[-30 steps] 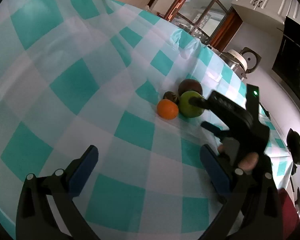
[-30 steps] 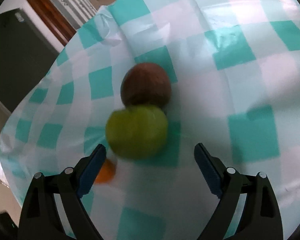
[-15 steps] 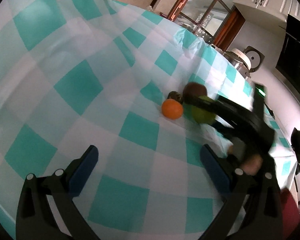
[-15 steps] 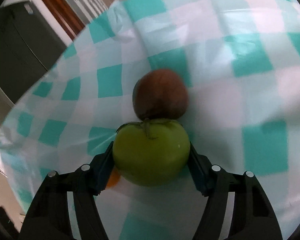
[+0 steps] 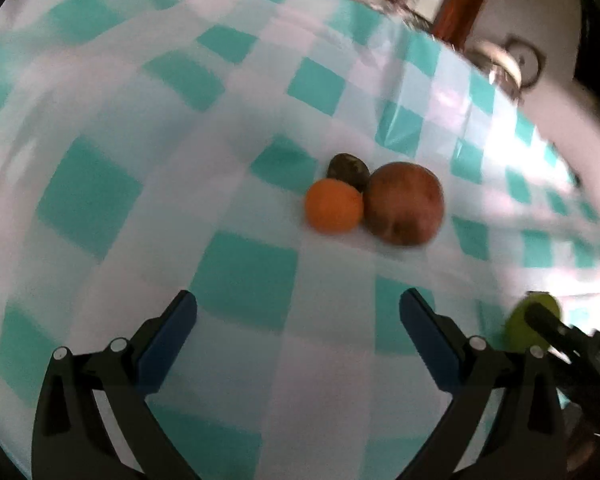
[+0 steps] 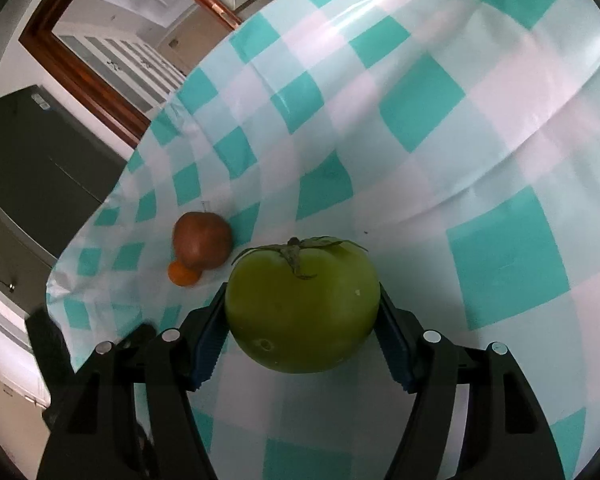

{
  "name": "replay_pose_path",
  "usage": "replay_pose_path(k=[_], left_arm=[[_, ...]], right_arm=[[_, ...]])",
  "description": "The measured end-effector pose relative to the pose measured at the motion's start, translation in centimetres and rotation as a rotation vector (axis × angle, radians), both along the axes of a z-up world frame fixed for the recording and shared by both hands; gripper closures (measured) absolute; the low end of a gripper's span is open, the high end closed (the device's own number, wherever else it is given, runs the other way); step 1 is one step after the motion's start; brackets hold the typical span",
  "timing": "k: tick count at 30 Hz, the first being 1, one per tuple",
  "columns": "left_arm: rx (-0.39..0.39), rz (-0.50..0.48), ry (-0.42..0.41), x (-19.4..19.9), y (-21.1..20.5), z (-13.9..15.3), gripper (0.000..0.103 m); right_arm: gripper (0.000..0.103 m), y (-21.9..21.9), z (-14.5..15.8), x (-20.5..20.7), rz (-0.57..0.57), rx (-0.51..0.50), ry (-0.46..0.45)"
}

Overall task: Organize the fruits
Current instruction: 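Grasp the large green tomato with the right tool while the left tool grasps a small orange, then carry the green tomato and small orange with both tools over the white box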

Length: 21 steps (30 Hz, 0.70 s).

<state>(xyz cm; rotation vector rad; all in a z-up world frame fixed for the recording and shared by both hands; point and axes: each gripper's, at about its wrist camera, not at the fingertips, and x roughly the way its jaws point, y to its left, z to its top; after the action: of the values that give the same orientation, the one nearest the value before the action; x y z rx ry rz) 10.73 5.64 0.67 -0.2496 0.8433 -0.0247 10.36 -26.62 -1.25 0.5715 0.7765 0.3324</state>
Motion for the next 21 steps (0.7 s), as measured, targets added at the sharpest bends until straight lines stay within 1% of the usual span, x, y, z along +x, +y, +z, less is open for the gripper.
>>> replay_pose_path(k=[1, 2, 3, 4, 5, 8, 12, 14, 16, 18, 19, 21], left_arm=[[0.018, -0.010, 0.005, 0.8, -0.4, -0.1, 0.017], [0.039, -0.036, 0.026, 2.2, -1.0, -0.3, 0.022], [0.066, -0.048, 0.031, 3.0, -1.4, -0.3, 0.024], [0.083, -0.065, 0.032, 3.8, -1.7, -0.3, 0.029], [0.104, -0.081, 0.040, 4.5, -2.0, -0.3, 0.031], [0.165, -0.127, 0.048, 5.8, -2.9, -0.5, 0.032], [0.245, -0.184, 0.052, 6.8, -3.9, -0.7, 0.042], [0.265, -0.199, 0.044, 7.3, -4.3, -0.7, 0.048], [0.276, -0.187, 0.040, 7.5, -4.3, -0.7, 0.061], [0.265, -0.186, 0.033, 7.3, -4.1, -0.6, 0.062], [0.257, -0.178, 0.011, 6.8, -4.0, -0.3, 0.062], [0.271, -0.173, -0.044, 5.1, -4.2, 0.5, 0.062]], right_arm=[[0.036, 0.2, 0.3, -0.1, 0.002, -0.012, -0.010], [0.036, 0.4, 0.5, -0.3, 0.006, -0.029, -0.027], [0.036, 0.8, 0.7, -0.5, 0.013, -0.048, -0.050], [0.036, 0.8, 0.8, -0.7, 0.017, -0.058, -0.059], [0.036, 1.1, 0.9, -0.8, 0.024, -0.073, -0.067], [0.036, 1.1, 1.0, -1.0, 0.036, -0.083, -0.074], [0.036, 1.1, 1.0, -1.0, 0.040, -0.077, -0.077], [0.036, 1.0, 1.0, -0.9, 0.033, -0.076, -0.079], [0.036, 1.0, 1.0, -0.9, 0.030, -0.071, -0.076], [0.036, 0.8, 1.0, -1.0, 0.028, -0.067, -0.074], [0.036, 0.8, 1.0, -1.0, 0.029, -0.067, -0.074], [0.036, 0.9, 1.1, -1.0, 0.030, -0.067, -0.076]])
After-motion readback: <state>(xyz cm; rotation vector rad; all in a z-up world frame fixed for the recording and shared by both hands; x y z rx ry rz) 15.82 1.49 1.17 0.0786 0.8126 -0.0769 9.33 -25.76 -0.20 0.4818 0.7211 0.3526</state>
